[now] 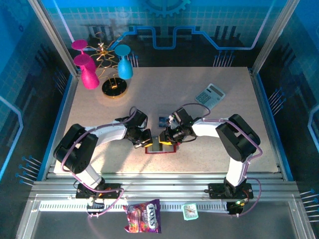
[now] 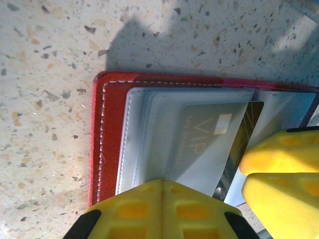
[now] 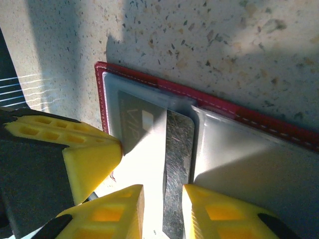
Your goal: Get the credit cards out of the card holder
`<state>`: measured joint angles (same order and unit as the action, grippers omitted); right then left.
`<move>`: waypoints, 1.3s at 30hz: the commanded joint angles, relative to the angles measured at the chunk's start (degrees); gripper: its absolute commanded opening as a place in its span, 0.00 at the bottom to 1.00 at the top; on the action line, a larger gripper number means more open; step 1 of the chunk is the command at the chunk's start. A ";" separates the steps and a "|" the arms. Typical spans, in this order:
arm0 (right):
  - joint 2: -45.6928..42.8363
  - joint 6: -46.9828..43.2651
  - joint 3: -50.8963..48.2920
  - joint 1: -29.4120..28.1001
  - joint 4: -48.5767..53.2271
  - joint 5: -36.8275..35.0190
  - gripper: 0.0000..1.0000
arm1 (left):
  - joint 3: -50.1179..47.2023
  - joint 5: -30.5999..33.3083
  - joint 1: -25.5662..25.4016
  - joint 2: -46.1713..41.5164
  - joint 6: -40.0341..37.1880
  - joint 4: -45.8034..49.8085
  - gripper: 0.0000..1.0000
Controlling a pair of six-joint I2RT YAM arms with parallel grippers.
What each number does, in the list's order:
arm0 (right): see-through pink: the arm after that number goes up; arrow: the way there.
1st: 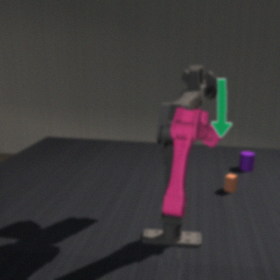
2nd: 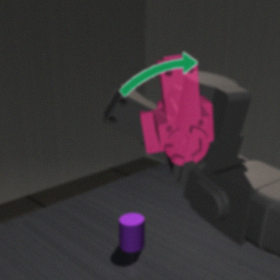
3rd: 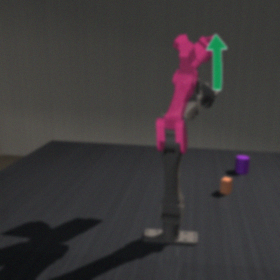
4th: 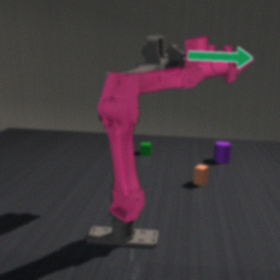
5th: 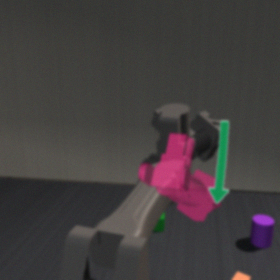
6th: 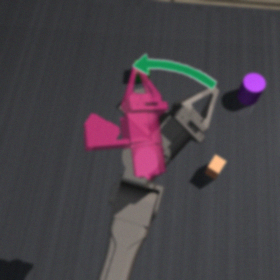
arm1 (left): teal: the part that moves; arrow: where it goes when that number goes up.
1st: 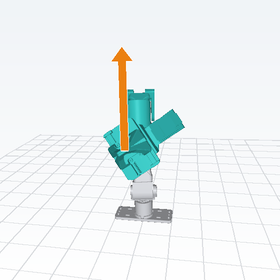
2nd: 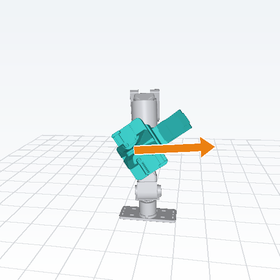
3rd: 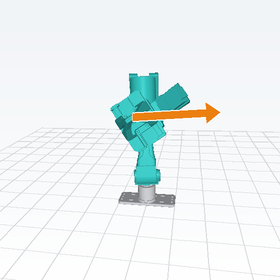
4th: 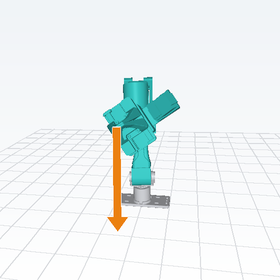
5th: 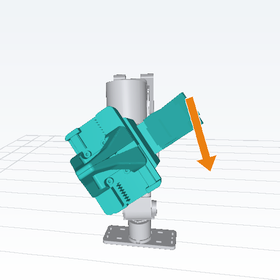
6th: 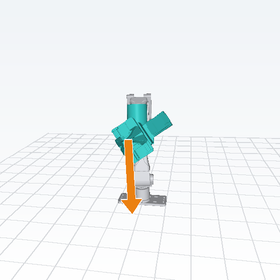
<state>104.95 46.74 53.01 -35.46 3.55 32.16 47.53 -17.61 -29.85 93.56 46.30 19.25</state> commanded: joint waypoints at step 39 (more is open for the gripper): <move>0.25 4.49 -5.56 1.89 -7.69 3.46 0.21 | 0.78 0.16 -0.58 2.59 -1.66 2.01 0.05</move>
<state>104.81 50.22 48.42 -34.24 -3.64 34.52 48.31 -17.85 -29.87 94.45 45.93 19.14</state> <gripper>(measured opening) 0.216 0.057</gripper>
